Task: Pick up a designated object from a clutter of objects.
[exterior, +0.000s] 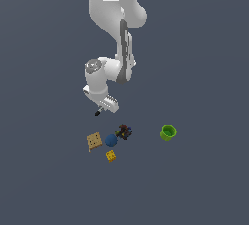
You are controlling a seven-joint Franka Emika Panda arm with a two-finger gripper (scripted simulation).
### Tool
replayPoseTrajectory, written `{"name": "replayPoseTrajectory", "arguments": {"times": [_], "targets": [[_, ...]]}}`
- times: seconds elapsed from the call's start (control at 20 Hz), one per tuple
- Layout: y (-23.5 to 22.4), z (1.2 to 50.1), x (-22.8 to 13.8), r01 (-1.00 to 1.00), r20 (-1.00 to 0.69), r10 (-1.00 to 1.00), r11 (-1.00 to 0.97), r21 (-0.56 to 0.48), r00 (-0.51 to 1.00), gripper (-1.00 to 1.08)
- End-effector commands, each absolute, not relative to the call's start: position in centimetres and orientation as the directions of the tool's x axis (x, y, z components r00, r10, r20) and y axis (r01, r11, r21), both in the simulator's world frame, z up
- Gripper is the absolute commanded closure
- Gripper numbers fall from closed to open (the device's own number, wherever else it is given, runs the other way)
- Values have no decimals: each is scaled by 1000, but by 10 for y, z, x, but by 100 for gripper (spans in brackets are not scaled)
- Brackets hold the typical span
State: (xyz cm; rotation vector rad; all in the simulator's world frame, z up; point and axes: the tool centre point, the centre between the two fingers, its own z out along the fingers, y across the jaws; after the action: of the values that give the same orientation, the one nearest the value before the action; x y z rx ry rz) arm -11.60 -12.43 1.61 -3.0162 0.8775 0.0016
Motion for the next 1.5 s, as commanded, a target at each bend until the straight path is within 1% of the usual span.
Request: {"name": "replayPoseTrajectory", "arguments": {"times": [0.0,0.25,0.55,1.45], "targets": [[-124,20,-114,-536,0,-536,-844,0,844,108],[-125,36,-108,-537,-1,-537,-844,-1,844,108],[-127,70,-95,-537,-1,-537,-844,0,844,108],[-134,224,-33,-538,0,-538,-843,3,843,108]]}}
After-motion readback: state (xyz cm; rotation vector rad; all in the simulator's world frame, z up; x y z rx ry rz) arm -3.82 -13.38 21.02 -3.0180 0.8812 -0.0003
